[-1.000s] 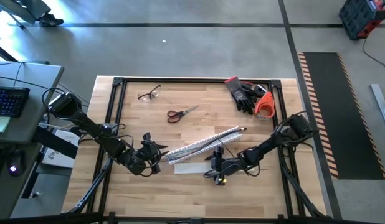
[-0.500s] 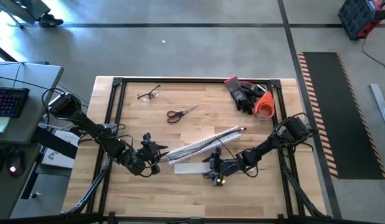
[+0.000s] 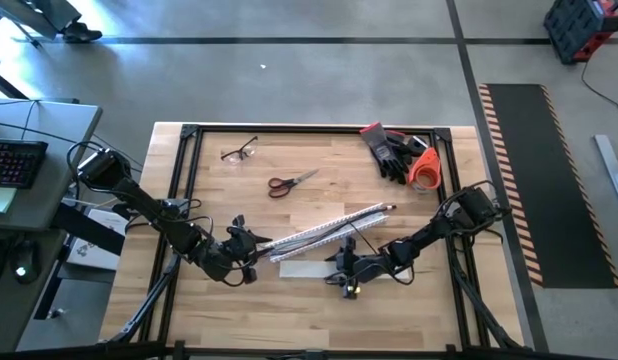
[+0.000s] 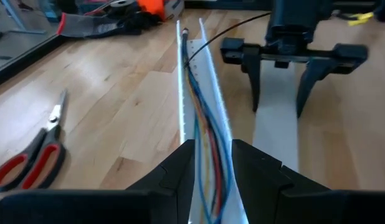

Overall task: Ziptie cables
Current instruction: Close the white cable duct lid

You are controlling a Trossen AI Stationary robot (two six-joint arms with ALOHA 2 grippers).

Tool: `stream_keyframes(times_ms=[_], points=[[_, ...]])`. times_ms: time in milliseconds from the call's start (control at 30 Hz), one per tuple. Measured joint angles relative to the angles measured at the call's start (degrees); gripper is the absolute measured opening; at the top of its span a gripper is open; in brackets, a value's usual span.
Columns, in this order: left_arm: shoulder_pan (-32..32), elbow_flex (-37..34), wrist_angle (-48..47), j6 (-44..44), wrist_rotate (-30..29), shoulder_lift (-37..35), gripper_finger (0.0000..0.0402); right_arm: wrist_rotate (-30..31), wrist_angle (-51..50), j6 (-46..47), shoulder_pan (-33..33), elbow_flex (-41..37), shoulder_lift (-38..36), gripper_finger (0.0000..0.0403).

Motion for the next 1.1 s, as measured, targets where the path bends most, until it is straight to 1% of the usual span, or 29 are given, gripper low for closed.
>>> stream_keyframes(times_ms=[100,167,333,400,533,600,667,733,767,833,900,1100], points=[[0.0,0.0,1.1,0.5,0.3,-0.7,0.0090,-3.0,-0.1,-0.7,-0.6,-0.2,-1.9,0.0219],[0.0,0.0,1.7,1.3,0.6,-1.3,0.0090,-5.6,-2.2,-2.1,-1.3,0.4,-4.2,0.0219],[-0.1,0.3,2.0,3.0,1.2,-3.4,0.0090,-12.5,-12.3,-6.7,-2.9,3.1,-10.3,0.0219],[-0.4,0.6,1.9,4.0,1.8,-4.3,0.0090,-13.3,-16.5,-8.5,-3.5,5.2,-12.7,0.0219],[-1.7,2.3,2.0,7.9,2.4,-5.9,0.0088,-12.7,-24.9,-13.3,-4.1,9.8,-15.6,0.0219],[-2.2,3.0,1.9,10.5,3.4,-6.6,0.0078,-12.7,-28.0,-16.8,-4.3,12.8,-16.7,0.0219],[-2.4,3.6,2.0,12.5,4.9,-7.3,0.0053,-12.7,-31.9,-20.3,-5.2,16.2,-17.1,0.0219],[-2.4,4.0,2.0,13.5,6.2,-7.8,0.0018,-12.5,-36.8,-23.8,-6.8,19.6,-16.9,0.0219],[-2.4,4.1,1.9,13.9,6.7,-7.9,0.0009,-12.6,-38.9,-25.5,-7.7,21.1,-16.7,0.0219],[-2.4,4.2,1.8,14.4,7.4,-8.4,0.0007,-13.8,-41.6,-28.6,-9.8,23.7,-16.5,0.0219],[-2.2,4.2,1.7,15.1,7.6,-8.8,0.0002,-16.0,-42.1,-30.8,-12.5,25.1,-16.6,0.0219],[-2.2,4.2,-0.6,15.0,7.6,-9.2,0.0000,-24.1,-42.5,-31.9,-19.7,25.1,-15.7,0.0219]])
